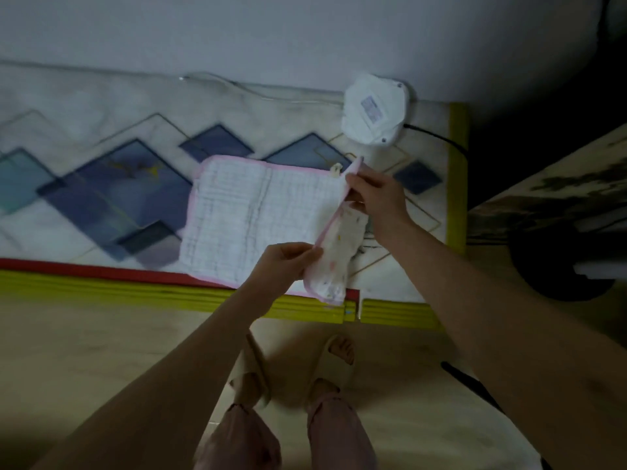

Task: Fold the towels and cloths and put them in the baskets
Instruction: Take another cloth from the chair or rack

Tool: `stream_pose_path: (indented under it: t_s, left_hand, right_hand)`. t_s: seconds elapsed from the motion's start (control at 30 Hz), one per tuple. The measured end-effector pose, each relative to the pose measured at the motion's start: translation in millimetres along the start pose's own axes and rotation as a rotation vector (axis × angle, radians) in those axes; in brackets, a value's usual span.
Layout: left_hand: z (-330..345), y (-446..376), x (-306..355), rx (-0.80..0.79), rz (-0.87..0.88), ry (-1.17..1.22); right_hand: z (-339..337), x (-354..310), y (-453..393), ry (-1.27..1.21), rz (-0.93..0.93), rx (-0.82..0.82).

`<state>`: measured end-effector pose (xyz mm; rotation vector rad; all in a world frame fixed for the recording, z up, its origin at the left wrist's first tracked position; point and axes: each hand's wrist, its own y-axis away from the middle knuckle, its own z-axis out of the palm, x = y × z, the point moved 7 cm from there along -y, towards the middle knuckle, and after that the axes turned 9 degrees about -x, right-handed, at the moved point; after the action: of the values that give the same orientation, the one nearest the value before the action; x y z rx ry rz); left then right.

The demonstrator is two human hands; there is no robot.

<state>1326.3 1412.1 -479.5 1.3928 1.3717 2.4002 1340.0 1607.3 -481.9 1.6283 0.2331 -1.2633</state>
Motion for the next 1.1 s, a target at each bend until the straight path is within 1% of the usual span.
stream_pose_path:
  t_s: [0.1, 0.2, 0.37, 0.47, 0.53, 0.57, 0.63, 0.67, 0.77, 0.83, 0.93, 1.0, 1.1]
  left_hand:
    - [-51, 20, -5, 0.105, 0.007, 0.115]
    - [-109, 30, -13, 0.225, 0.018, 0.164]
    - [-185, 29, -33, 0.306, 0.000, 0.171]
    - [-225, 19, -53, 0.403, -0.011, 0.064]
    - [-246, 10, -64, 0.488, -0.031, -0.118]
    - [-254, 7, -66, 0.531, -0.043, -0.223]
    - [-263, 0, -66, 0.592, -0.028, -0.389]
    - [-266, -2, -64, 0.619, -0.020, -0.447]
    - [-268, -7, -61, 0.616, -0.026, -0.524]
    - [-268, -9, -60, 0.591, -0.041, -0.529]
    - [-264, -14, -58, 0.542, -0.070, -0.616]
    - [-262, -19, -58, 0.513, -0.089, -0.705]
    - [-260, -23, -52, 0.514, -0.079, -0.785]
  right_hand:
    - [61, -4, -12, 0.123, -0.042, -0.004]
    - [122, 0, -28, 0.198, -0.061, -0.026]
    - [207, 15, -59, 0.363, -0.116, -0.027]
    - [244, 38, -85, 0.523, -0.149, -0.011]
    - [263, 53, -99, 0.633, -0.135, -0.034]
    - [272, 55, -101, 0.745, -0.162, -0.052]
    - [289, 56, -103, 1.016, -0.268, -0.109]
    - [299, 54, -103, 1.150, -0.357, -0.165]
    - [333, 54, -99, 1.615, -0.649, -0.430]
    - [341, 59, -101, 1.812, -0.755, -0.563]
    - [340, 59, -104, 1.934, -0.901, -0.610]
    - [344, 58, -99, 1.981, -1.008, -0.678]
    - [346, 57, -97, 2.007, -1.051, -0.725]
